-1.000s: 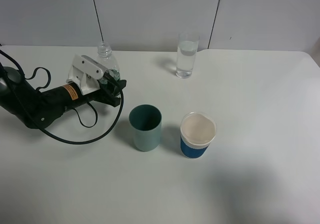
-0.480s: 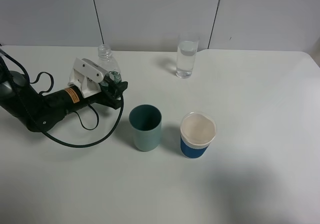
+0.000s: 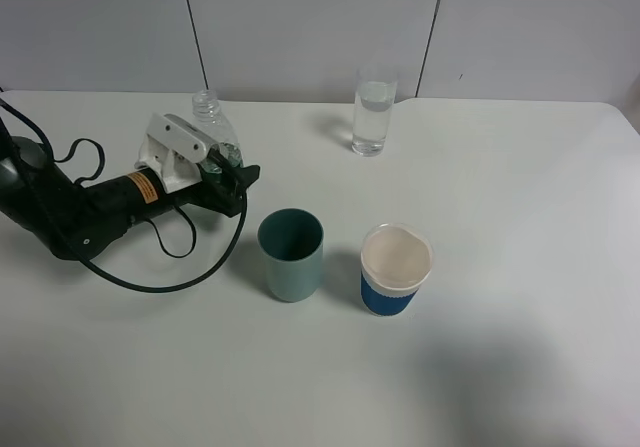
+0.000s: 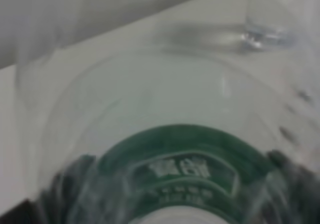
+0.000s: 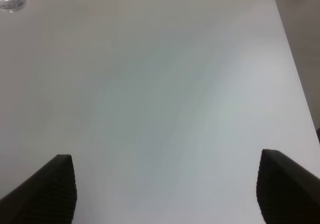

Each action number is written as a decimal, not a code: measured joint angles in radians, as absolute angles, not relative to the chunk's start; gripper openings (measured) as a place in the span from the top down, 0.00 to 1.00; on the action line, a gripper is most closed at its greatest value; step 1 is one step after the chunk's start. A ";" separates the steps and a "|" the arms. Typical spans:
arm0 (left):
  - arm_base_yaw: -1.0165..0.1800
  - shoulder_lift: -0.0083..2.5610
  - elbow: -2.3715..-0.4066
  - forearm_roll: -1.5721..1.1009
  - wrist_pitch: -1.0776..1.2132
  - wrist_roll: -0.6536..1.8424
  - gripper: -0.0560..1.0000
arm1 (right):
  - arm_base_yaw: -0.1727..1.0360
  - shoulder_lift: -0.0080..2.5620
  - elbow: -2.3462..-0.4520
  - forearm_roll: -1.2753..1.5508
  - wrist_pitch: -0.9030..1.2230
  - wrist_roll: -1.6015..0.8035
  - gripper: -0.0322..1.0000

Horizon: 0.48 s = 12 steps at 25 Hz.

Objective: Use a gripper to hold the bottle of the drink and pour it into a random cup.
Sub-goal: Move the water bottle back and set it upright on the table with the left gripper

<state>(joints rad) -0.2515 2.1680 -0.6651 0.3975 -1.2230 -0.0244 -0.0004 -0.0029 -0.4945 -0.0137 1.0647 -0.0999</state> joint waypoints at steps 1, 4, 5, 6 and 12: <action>-0.252 2.157 -0.665 0.398 -1.222 -0.024 0.20 | 0.000 -0.003 -0.494 -0.014 1.065 -0.100 0.25; -0.252 2.131 -0.659 0.398 -1.223 -0.024 0.15 | 0.000 -0.003 -0.494 -0.014 1.065 -0.100 0.25; -0.252 2.124 -0.652 0.398 -1.223 -0.024 0.14 | 0.000 -0.003 -0.494 -0.014 1.065 -0.100 0.25; -0.252 2.117 -0.641 0.398 -1.223 -0.024 0.14 | 0.000 -0.003 -0.494 -0.014 1.065 -0.100 0.25; -0.252 2.026 -0.514 0.304 -1.222 -0.024 0.14 | 0.000 -0.003 -0.494 -0.014 1.065 -0.100 0.25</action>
<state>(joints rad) -0.2515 2.0265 -0.5138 0.3035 -1.2220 -0.0244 -0.0004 -0.0029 -0.4945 -0.0137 1.0647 -0.0999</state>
